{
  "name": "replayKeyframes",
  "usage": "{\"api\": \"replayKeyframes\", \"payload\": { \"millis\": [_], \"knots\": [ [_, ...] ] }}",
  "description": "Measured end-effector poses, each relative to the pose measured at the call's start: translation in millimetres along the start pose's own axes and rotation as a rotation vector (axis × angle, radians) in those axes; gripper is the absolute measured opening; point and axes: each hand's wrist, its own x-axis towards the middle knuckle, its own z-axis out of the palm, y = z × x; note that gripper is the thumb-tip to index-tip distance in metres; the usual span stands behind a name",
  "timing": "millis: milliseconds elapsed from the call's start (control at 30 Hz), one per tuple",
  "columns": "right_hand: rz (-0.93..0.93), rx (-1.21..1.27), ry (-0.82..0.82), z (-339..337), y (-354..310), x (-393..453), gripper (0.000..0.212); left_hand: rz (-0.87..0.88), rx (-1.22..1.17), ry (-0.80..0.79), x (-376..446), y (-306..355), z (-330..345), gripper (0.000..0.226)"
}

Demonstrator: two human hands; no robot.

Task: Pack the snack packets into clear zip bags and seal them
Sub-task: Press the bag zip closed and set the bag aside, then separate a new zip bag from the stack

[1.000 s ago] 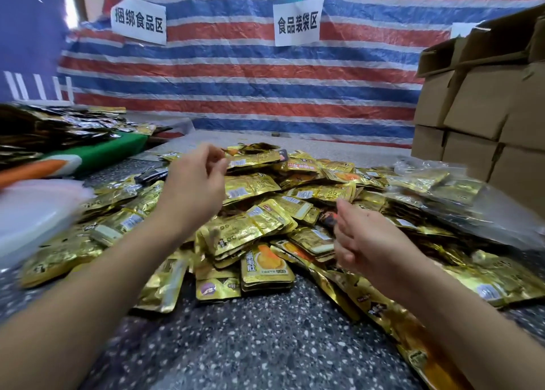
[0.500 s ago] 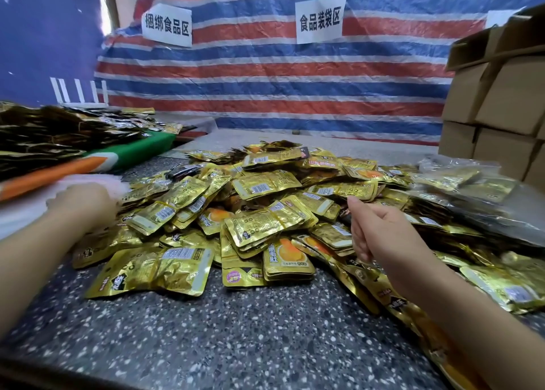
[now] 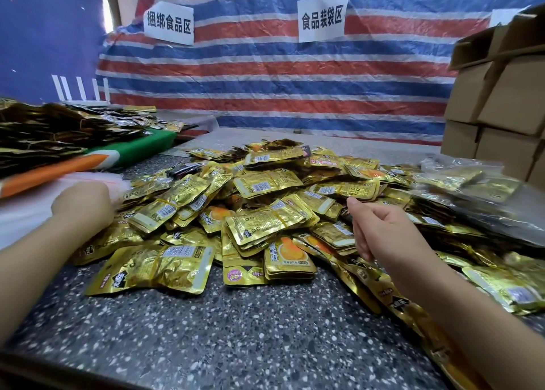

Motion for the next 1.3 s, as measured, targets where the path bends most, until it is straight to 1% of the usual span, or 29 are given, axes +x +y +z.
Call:
{"api": "replayKeyframes", "payload": {
  "millis": [200, 300, 367, 500, 600, 667, 767, 833, 900, 967, 1067, 1167, 1267, 1300],
  "knots": [
    [-0.011, -0.005, 0.007, 0, 1, 1, 0.061, 0.018, -0.045, 0.137, -6, -1, -6, 0.037],
    [-0.012, -0.011, 0.007, 0, 1, 1, 0.061, 0.031, -0.091, 0.154, -8, -3, -9, 0.043],
    [-0.013, -0.010, 0.006, 0, 1, 1, 0.061, 0.031, -0.094, 0.148, -8, -4, -11, 0.039],
    [-0.014, -0.019, 0.005, -1, 2, 1, 0.061, 0.053, -0.010, 0.145, -7, -4, -12, 0.029],
    [-0.019, -0.016, 0.000, -1, 3, 1, 0.061, 0.047, -0.010, 0.184, -3, -3, -11, 0.019],
    [-0.022, -0.016, -0.002, -1, 2, 1, 0.061, 0.055, -0.036, 0.208, -4, 1, -15, 0.016],
    [-0.022, -0.018, -0.005, 0, 2, 2, 0.062, 0.126, -0.090, 0.270, -14, 19, -31, 0.027],
    [-0.021, -0.010, -0.014, 1, 2, 2, 0.061, 0.197, -0.118, 0.326, -25, 40, -43, 0.021],
    [-0.015, -0.013, -0.023, 3, 1, 1, 0.061, 0.298, -0.159, 0.383, -40, 68, -56, 0.021],
    [0.004, -0.011, -0.034, 4, -1, 1, 0.061, 0.394, -0.292, 0.420, -59, 98, -68, 0.020],
    [0.052, 0.038, -0.054, 0, -2, 1, 0.060, 0.524, -0.607, 0.425, -91, 144, -83, 0.020],
    [0.143, 0.137, -0.071, -4, -5, 2, 0.054, 0.646, -0.901, 0.380, -124, 187, -91, 0.021],
    [0.216, 0.228, -0.085, -6, -7, 3, 0.042, 0.745, -1.095, 0.335, -153, 215, -84, 0.016],
    [0.233, 0.248, -0.079, -8, -7, 5, 0.039, 0.777, -1.151, 0.294, -161, 220, -79, 0.018]
  ]
}}
